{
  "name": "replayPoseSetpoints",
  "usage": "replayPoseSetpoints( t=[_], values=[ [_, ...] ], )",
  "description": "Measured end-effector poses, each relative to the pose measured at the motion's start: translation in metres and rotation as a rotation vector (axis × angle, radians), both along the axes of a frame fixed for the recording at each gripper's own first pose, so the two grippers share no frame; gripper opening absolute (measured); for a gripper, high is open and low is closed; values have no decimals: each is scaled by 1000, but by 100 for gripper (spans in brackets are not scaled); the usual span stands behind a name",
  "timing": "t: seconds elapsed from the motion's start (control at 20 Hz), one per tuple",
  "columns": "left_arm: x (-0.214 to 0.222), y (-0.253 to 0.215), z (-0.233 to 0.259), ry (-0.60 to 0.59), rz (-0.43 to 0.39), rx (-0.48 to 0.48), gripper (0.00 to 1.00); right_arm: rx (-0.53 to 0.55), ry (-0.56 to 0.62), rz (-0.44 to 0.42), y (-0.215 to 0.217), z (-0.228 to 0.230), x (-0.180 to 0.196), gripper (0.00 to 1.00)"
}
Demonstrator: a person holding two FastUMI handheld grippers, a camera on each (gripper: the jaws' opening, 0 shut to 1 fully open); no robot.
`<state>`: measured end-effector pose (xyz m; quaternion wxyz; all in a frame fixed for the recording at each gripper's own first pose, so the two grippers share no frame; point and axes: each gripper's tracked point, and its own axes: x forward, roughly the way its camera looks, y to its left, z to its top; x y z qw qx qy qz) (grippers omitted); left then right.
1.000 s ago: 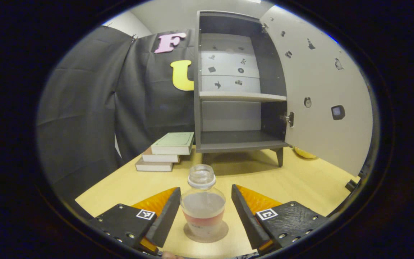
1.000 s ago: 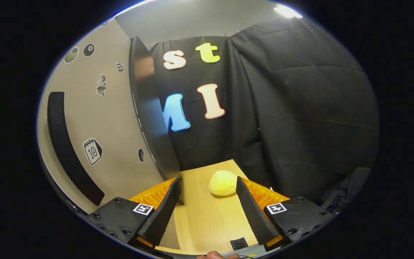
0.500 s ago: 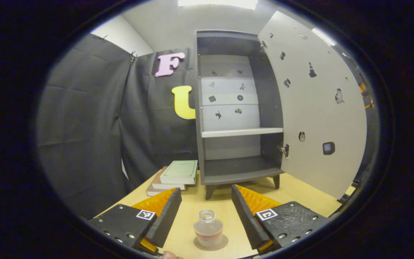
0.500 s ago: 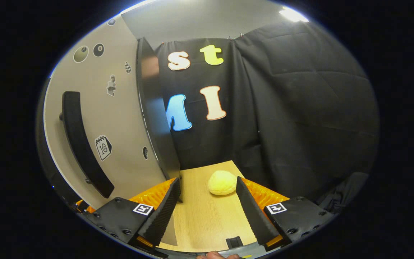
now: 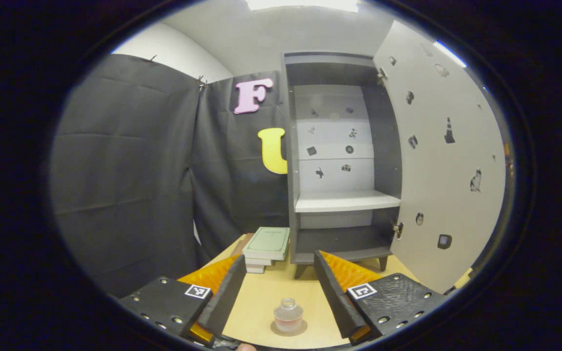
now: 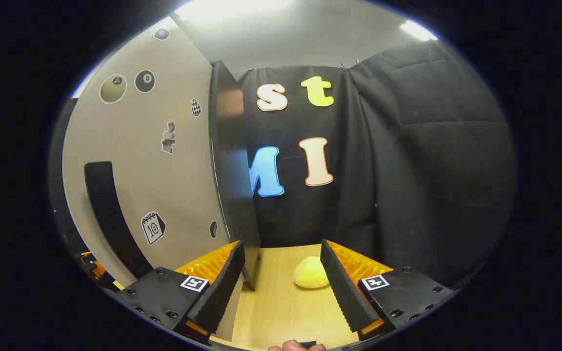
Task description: Open the cabinet door with the right hand, grasp the bottle in the cabinet with the left hand and place it on the coaster, then close the cabinet door with the right hand.
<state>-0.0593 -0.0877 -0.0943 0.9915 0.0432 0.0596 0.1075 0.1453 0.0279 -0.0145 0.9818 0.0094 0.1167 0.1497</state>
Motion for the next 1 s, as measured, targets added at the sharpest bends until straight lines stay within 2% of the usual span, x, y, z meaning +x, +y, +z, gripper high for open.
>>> replayPoseSetpoints(
  t=[0.1, 0.15, 0.25, 0.35, 0.5, 0.7, 0.85, 0.9, 0.95, 1.0],
  values=[
    [-4, -11, 22, -2, 24, -25, 88, 35, -2, 43, 5, 2, 3, 98],
    [-6, -13, 31, 3, 43, -27, 84, 53, 2, 59, 6, 2, 4, 98],
    [-9, -14, 48, 23, 89, -10, 84, 83, 29, 98, 11, -1, 7, 98],
    [-3, -24, 56, 47, 83, -20, 84, 86, 47, 111, 7, 0, 8, 98],
    [13, -33, 64, 50, 51, -77, 84, 65, 11, 114, 5, 15, 8, 98],
    [31, -25, 74, 40, 17, -147, 84, 4, -43, 87, 12, 26, -5, 98],
    [47, -8, 89, 28, -28, -130, 84, -14, -57, 40, 17, 25, -17, 98],
    [53, 0, 94, 26, -43, -125, 84, -16, -56, 11, 16, 25, -20, 92],
    [58, 7, 97, 23, -60, -120, 84, -11, -52, -19, 14, 23, -23, 98],
    [64, 15, 100, 23, -72, -114, 84, 4, -46, -36, 17, 24, -27, 98]
  ],
)
